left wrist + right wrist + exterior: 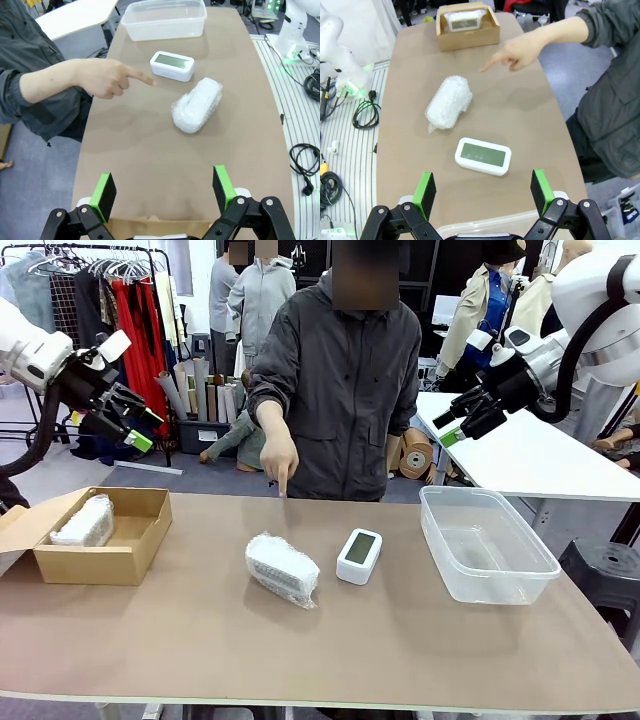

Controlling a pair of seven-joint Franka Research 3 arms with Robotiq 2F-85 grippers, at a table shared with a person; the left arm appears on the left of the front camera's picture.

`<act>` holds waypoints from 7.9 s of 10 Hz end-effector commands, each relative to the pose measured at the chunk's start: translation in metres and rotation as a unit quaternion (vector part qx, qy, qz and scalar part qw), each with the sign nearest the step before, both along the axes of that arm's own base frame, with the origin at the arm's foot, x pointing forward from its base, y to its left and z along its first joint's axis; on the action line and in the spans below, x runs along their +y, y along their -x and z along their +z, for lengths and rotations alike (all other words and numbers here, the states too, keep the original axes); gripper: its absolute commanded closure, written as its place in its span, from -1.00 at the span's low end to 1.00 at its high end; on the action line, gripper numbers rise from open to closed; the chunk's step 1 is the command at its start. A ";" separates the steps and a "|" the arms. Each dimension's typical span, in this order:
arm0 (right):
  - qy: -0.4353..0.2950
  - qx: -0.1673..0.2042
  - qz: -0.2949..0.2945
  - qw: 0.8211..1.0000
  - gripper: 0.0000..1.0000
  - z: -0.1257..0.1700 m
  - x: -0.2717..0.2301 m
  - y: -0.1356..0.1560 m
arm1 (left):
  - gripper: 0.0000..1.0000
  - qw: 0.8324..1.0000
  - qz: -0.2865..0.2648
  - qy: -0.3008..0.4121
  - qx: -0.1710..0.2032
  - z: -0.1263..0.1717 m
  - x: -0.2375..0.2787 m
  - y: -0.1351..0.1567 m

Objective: Separate and place wrapped and unwrapped clocks.
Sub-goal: Pick up the Digital clock indicated by the person.

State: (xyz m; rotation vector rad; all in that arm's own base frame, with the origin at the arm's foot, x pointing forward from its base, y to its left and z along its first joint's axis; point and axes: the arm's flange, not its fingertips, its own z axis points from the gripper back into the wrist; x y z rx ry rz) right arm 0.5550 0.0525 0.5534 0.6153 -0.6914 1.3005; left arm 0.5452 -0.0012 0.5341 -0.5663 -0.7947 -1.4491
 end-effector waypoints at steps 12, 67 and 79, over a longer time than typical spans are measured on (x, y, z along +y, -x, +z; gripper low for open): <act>0.001 -0.003 -0.001 1.000 -1.00 0.002 0.001 0.000 | -1.00 1.000 -0.005 -0.024 -0.001 0.002 -0.007 0.004; 0.001 -0.003 -0.001 1.000 -1.00 0.002 0.001 0.000 | 0.35 0.885 -0.206 -0.395 -0.138 -0.192 -0.339 0.046; 0.001 -0.003 -0.001 1.000 -1.00 0.002 0.001 0.000 | 1.00 0.851 -0.220 -0.464 -0.107 0.001 -0.322 0.063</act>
